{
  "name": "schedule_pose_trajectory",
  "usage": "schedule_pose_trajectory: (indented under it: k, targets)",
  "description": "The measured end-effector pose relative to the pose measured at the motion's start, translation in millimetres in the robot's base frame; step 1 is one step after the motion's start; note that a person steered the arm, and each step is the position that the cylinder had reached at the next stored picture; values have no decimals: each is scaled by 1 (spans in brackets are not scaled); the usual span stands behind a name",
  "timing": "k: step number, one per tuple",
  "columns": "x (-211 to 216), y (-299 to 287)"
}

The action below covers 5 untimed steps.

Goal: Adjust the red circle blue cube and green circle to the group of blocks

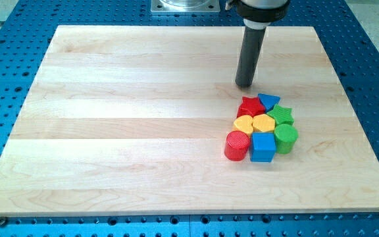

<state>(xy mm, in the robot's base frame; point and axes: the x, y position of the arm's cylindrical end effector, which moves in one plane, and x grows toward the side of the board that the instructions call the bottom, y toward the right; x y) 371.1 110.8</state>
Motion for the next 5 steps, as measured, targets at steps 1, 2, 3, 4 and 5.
schedule_pose_trajectory:
  k: [1, 2, 3, 4, 5]
  targets:
    - [0, 0]
    - [0, 0]
    - [0, 0]
    - [0, 7]
    - [0, 10]
